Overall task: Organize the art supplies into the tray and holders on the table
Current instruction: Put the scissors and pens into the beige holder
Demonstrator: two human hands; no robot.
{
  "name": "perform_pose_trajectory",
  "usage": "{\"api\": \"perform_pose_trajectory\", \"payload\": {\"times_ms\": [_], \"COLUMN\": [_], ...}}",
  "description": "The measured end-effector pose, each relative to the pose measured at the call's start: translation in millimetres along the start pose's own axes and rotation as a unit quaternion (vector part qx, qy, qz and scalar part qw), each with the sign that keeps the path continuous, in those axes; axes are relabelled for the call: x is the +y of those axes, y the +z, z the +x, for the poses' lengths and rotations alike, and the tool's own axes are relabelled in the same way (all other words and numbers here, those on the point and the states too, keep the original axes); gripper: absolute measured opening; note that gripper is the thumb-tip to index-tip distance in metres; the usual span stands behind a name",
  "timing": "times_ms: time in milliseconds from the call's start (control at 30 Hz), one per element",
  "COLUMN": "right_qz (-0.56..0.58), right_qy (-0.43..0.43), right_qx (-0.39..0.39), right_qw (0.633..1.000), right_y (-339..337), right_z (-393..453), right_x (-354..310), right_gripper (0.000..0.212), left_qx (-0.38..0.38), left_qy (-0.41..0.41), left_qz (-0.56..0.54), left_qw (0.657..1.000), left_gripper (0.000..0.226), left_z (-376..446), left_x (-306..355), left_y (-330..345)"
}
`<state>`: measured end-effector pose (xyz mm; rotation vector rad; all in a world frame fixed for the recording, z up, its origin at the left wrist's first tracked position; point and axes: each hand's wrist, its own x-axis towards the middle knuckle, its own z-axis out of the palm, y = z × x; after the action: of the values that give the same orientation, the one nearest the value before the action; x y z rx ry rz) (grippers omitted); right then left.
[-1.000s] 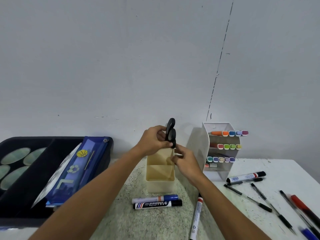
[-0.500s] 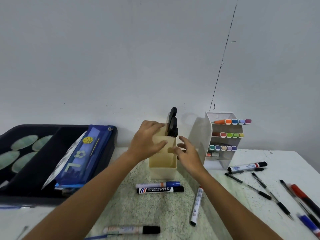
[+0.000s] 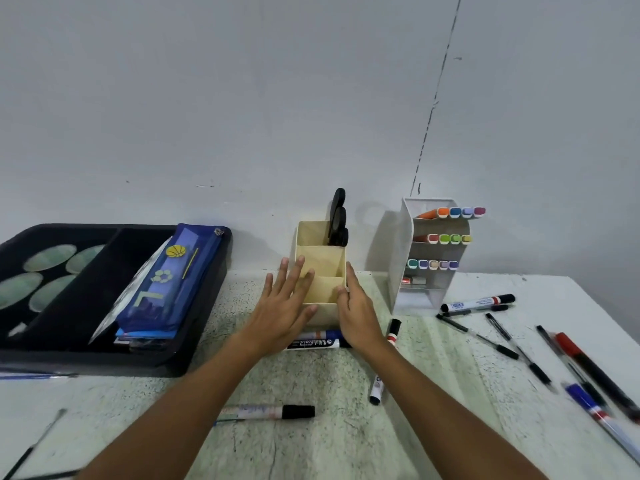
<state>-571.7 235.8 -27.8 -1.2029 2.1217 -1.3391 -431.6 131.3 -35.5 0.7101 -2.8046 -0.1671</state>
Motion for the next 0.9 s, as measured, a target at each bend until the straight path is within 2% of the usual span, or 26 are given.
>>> {"api": "perform_pose_trajectory", "payload": {"times_ms": [233, 367, 500, 533, 600, 700, 800, 900], "right_qz": [-0.062, -0.078, -0.114, -0.101, -0.091, -0.153, -0.215, -0.220], "right_qy": [-0.015, -0.041, -0.185, -0.219, -0.285, -0.374, -0.409, -0.413], "right_qx": [0.062, 0.044, 0.107, 0.088, -0.013, -0.148, -0.175, -0.154], "right_qw": [0.996, 0.995, 0.970, 0.966, 0.954, 0.903, 0.869, 0.870], "right_y": [5.2, -2.7, -12.4, -11.9, -8.6, 8.0, 25.6, 32.7], "right_z": [-3.3, -6.4, -35.9, -48.8, -77.0, -105.8, -115.8, -114.6], "right_x": [0.7, -5.7, -11.8, -11.4, -9.9, -8.7, -15.0, -16.5], "right_gripper": [0.054, 0.055, 0.045, 0.042, 0.036, 0.022, 0.016, 0.012], "left_qx": [-0.028, -0.047, 0.004, 0.024, 0.071, 0.114, 0.050, 0.006], "left_qy": [-0.040, -0.066, -0.087, -0.100, -0.112, -0.138, -0.210, -0.215], "left_qz": [0.021, 0.038, -0.005, -0.030, -0.068, -0.056, -0.041, -0.011], "left_qw": [0.999, 0.996, 0.996, 0.994, 0.989, 0.982, 0.976, 0.976], "left_gripper": [0.071, 0.065, 0.066, 0.064, 0.053, 0.044, 0.048, 0.058], "left_z": [-0.4, 0.9, -28.3, -45.7, -87.0, -149.7, -184.7, -187.1], "left_x": [8.2, 16.5, 29.6, 33.7, 43.9, 54.7, 64.4, 64.8], "left_y": [-4.7, -14.2, -20.7, -21.8, -24.5, -11.9, -1.8, 1.2]}}
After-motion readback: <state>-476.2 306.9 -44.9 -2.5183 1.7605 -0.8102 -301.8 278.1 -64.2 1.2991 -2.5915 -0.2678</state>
